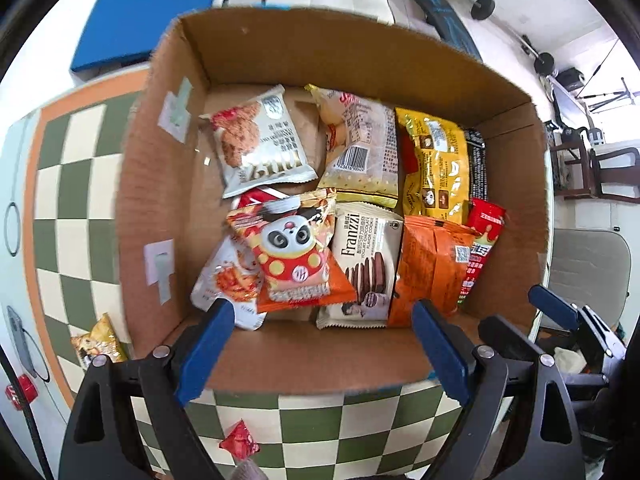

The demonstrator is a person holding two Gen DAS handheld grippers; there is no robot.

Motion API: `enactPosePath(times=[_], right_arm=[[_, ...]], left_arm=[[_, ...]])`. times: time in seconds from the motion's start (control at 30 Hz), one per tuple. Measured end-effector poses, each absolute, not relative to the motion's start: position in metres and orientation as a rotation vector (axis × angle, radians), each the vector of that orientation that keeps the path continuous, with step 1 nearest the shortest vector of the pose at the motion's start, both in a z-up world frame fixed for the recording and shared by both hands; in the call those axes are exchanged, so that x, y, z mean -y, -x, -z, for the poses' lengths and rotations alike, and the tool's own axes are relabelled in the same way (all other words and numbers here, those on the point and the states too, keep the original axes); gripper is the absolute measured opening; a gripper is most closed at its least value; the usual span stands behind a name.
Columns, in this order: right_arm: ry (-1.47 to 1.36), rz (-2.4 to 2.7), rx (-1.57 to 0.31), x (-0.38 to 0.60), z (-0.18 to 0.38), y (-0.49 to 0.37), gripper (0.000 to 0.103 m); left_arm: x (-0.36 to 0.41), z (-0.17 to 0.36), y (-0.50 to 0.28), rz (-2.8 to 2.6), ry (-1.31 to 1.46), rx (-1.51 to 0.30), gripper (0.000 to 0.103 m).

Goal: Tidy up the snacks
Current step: 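Lower both packets into the box and open both grippers, then grasp the white sauce pouch with right gripper while left grasps the red triangle packet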

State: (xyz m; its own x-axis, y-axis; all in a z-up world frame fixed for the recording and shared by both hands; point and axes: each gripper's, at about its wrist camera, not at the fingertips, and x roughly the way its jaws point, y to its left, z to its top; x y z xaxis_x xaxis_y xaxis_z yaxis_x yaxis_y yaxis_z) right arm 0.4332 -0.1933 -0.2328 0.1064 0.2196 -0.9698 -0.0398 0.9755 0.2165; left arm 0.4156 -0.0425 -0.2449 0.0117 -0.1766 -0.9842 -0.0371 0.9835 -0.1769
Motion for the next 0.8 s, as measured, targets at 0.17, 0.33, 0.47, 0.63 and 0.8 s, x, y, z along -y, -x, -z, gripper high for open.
enactPosePath(times=[0.17, 0.33, 0.47, 0.63, 0.8], right_arm=[[-0.148, -0.174, -1.377, 0.191, 0.213, -0.418, 0.095], [-0.196, -0.162, -1.315, 0.192, 0.191, -0.396, 0.096], [-0.209, -0.131, -1.289, 0.191, 0.176, -0.371, 0.096], [-0.317, -0.04, -1.301, 0.212, 0.178, -0.333, 0.096], [-0.438, 0.087, -1.392, 0.248, 0.22, -0.301, 0.096]], left_arm=[[0.033, 0.211, -0.393, 0.094, 0.142, -1.44, 0.091], [0.032, 0.181, -0.371, 0.067, 0.066, -1.265, 0.091], [0.031, 0.159, -0.352, 0.106, 0.054, -1.188, 0.091], [0.027, 0.16, -0.325, 0.054, 0.043, -1.16, 0.091], [0.022, 0.2, -0.296, -0.035, 0.072, -1.22, 0.091]])
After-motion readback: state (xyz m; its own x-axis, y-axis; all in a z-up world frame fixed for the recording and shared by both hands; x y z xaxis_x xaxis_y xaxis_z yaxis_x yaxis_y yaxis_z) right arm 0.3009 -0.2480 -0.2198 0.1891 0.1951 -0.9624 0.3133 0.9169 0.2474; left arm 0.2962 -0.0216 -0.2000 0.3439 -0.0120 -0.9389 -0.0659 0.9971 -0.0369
